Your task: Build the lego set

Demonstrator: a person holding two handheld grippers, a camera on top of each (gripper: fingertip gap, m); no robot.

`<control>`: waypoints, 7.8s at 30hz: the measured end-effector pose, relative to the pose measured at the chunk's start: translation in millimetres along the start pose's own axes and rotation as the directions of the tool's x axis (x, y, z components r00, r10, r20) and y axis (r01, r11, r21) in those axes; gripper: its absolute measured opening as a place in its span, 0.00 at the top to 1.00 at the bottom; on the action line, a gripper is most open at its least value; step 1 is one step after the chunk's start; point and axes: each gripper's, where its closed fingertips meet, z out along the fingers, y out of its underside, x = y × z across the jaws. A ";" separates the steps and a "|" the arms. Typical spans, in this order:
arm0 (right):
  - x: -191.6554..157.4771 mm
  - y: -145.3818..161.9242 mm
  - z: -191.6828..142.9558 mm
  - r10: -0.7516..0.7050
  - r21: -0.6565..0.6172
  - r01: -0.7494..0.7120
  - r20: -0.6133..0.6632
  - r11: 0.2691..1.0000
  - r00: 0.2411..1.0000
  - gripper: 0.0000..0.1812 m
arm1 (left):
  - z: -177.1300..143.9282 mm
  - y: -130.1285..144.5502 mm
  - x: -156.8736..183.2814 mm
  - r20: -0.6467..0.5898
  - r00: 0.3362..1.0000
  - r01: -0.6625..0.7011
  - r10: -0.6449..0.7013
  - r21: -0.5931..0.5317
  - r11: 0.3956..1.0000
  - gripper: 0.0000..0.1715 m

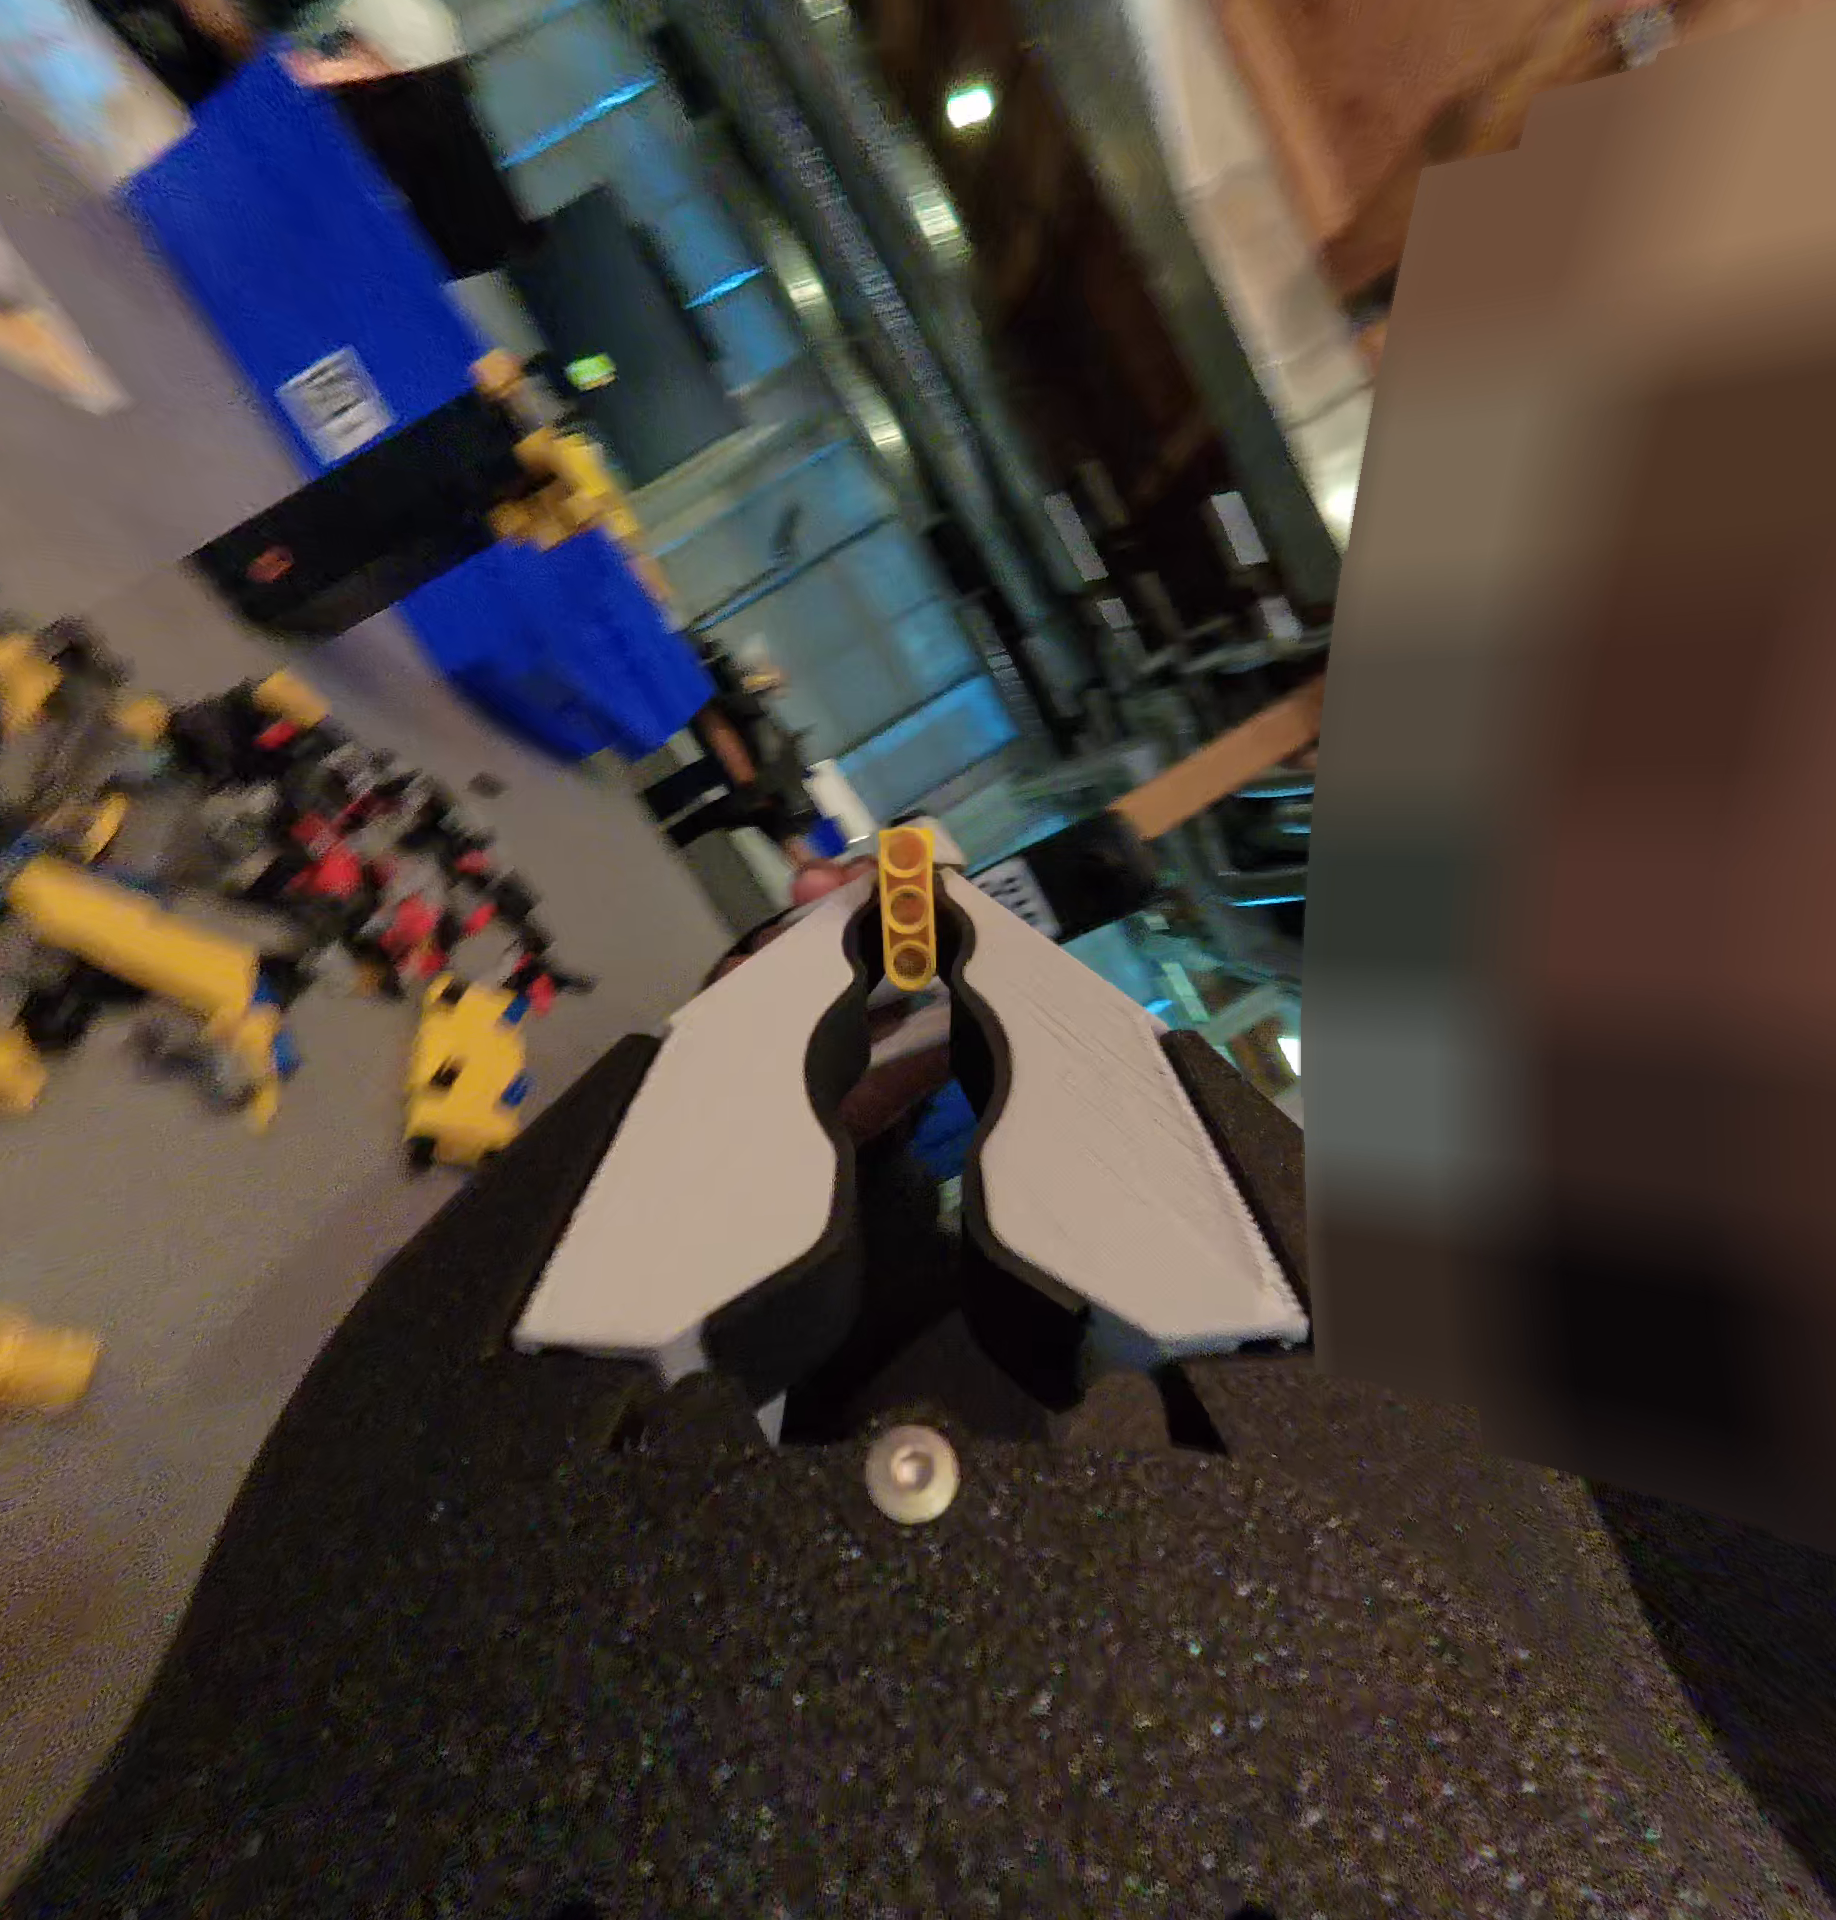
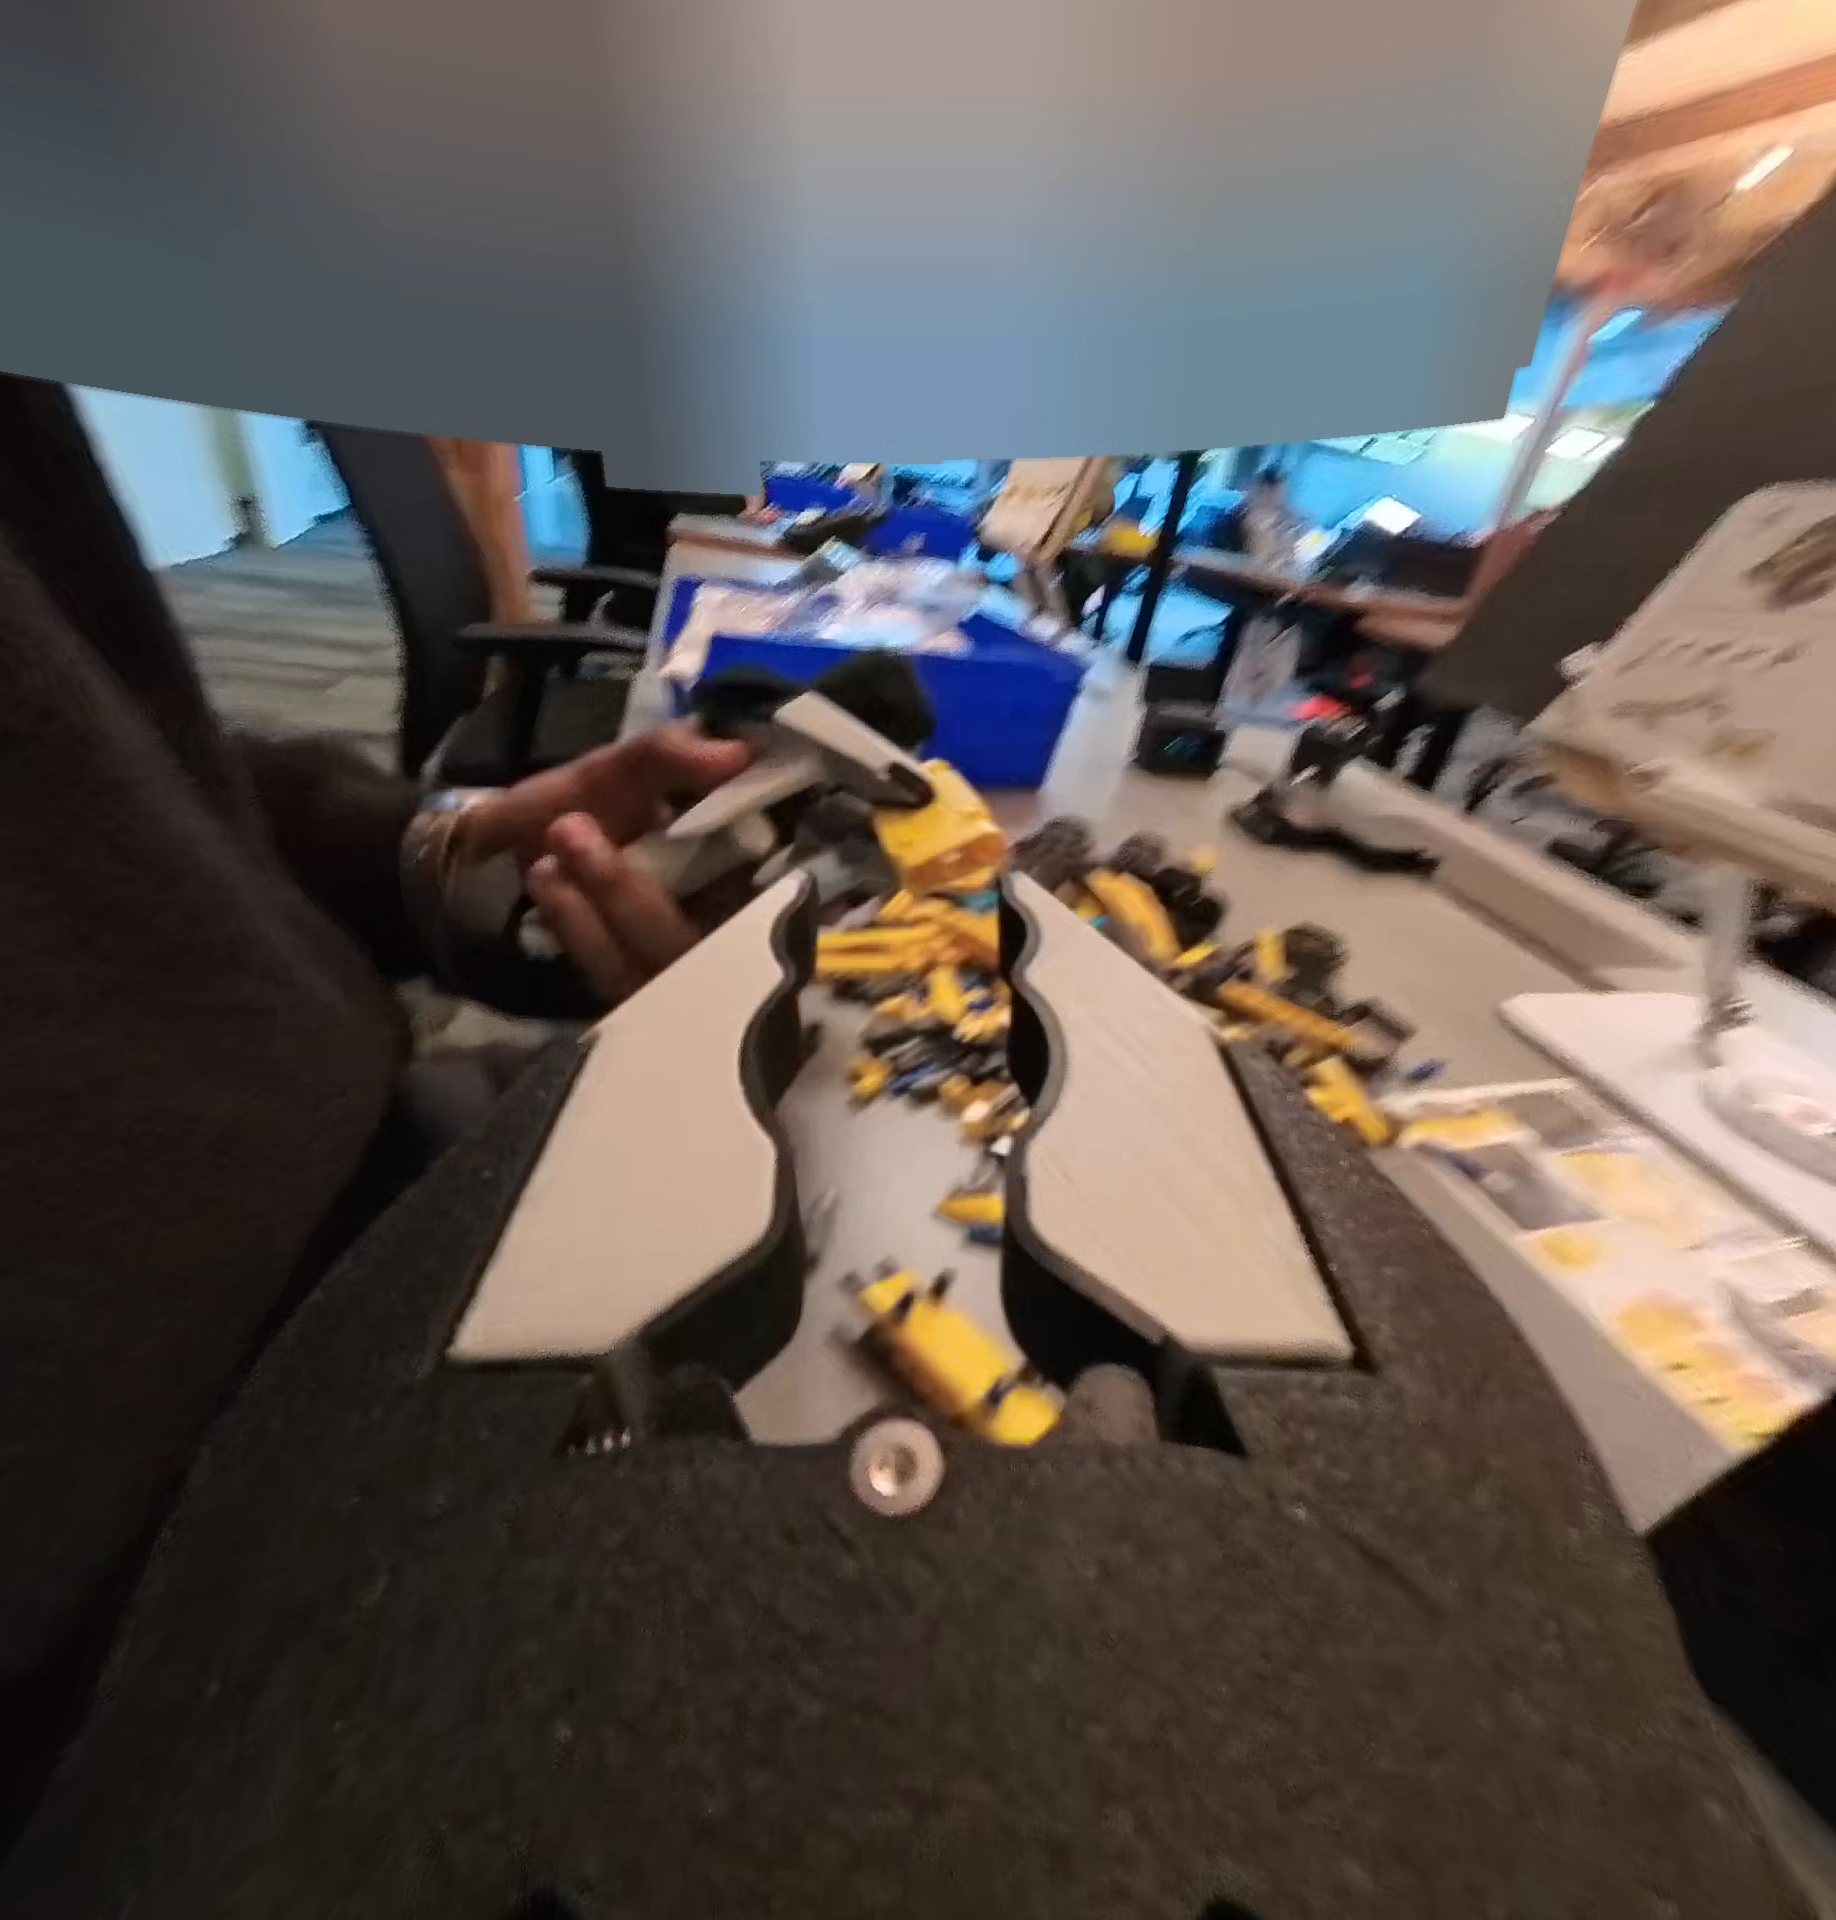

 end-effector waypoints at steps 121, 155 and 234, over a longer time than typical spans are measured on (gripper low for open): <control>-42.7 39.9 -39.7 0.043 -0.174 0.026 0.376 0.984 0.926 0.93 | 13.1 106.7 -14.9 -0.161 0.979 -0.204 0.127 -0.711 0.673 0.85; 7.7 46.4 -30.7 0.510 -0.215 -0.478 0.127 0.852 0.851 0.98 | 28.4 60.8 -43.7 -0.009 0.753 -0.542 0.658 -0.576 0.612 0.75; -23.6 100.1 -57.6 0.337 -0.446 -0.371 -0.158 0.814 0.928 0.98 | -4.2 58.5 -112.6 -0.081 0.189 -0.385 0.979 -0.923 -0.002 0.83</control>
